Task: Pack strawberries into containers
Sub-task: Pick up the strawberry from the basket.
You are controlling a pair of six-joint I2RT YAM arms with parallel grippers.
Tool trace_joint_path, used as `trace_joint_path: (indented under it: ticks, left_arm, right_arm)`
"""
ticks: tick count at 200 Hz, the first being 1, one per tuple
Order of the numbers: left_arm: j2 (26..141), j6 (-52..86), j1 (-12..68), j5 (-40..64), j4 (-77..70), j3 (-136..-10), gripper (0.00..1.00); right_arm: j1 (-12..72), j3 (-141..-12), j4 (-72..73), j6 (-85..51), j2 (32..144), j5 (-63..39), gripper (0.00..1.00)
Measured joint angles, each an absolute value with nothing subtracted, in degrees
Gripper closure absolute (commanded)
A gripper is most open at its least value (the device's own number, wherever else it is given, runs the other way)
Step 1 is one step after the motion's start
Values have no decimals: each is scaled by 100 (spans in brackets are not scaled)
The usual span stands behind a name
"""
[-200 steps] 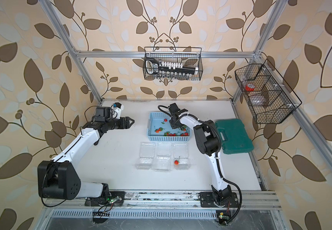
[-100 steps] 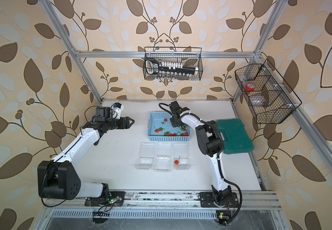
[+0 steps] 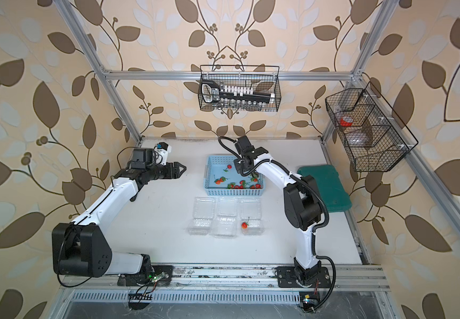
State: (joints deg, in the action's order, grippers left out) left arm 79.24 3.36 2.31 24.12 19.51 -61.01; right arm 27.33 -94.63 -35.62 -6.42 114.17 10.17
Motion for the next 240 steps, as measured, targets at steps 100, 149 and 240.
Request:
trace_joint_path:
  ticks: [100, 149, 240]
  left_arm:
    - [7883, 333, 231, 2412, 1951, -6101, 25]
    - [7883, 331, 231, 2410, 1951, -6101, 25]
    - [7883, 333, 231, 2410, 1951, -6101, 25]
  right_arm:
    - [2700, -9406, -3922, -279, 12193, 552, 55]
    - [2698, -9725, -4095, -32, 12510, 532, 55]
    - [2698, -9795, -4099, 75, 12685, 600, 73]
